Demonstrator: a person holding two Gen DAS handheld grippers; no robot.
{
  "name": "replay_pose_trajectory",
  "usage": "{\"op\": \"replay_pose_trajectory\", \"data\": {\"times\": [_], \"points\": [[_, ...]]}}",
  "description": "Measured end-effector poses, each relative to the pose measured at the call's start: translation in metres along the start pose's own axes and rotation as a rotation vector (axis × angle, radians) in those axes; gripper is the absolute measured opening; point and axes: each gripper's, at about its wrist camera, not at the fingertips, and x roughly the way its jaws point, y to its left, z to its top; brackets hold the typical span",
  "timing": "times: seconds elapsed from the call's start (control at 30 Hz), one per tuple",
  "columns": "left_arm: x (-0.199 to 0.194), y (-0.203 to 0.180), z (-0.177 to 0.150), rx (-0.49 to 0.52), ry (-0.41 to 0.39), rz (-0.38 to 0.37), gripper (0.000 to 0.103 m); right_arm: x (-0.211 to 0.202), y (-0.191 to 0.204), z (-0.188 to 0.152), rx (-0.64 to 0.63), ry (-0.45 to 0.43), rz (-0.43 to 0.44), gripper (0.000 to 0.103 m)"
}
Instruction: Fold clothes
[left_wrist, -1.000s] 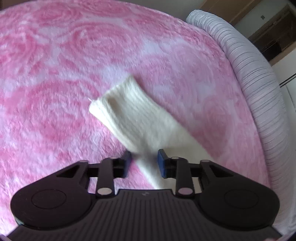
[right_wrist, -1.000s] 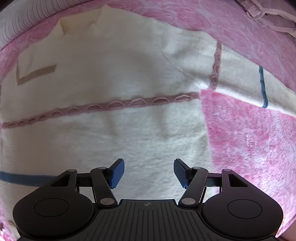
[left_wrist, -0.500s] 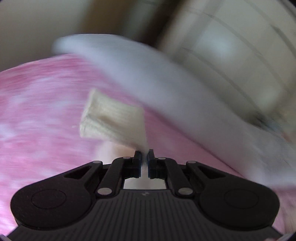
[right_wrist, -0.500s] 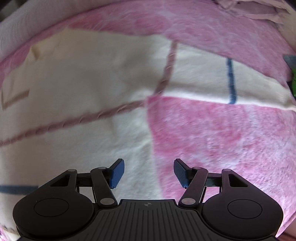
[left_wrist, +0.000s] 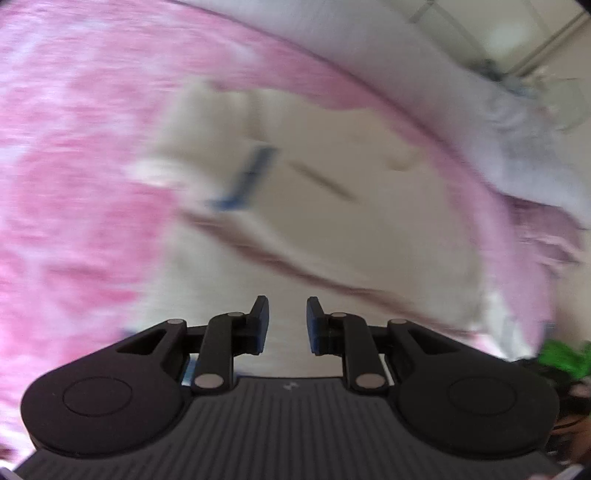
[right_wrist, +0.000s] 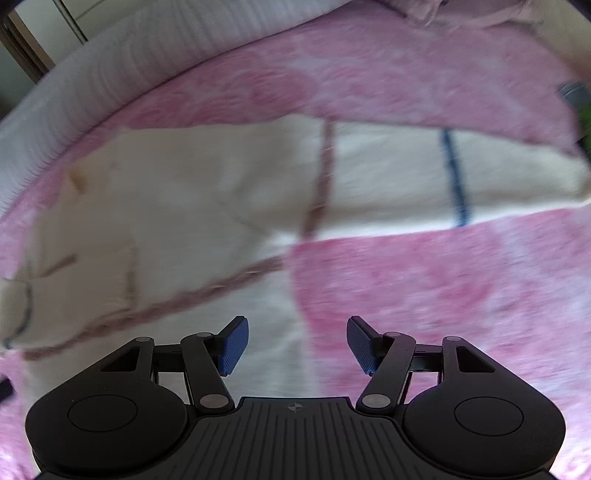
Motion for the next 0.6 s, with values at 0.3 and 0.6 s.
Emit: {"op": "replay_pose_trajectory", "data": {"times": [0.3, 0.6], "points": [[-0.016, 0.046, 0.021, -0.006, -0.049, 0.082, 0.016, 0.067, 0.049, -0.003, 0.279, 0.089, 0.427, 0.047], [-0.011, 0.068, 0.026, -0.056, -0.051, 0.09, 0.016, 0.104, 0.067, -0.003, 0.403, 0.084, 0.426, 0.047]]}}
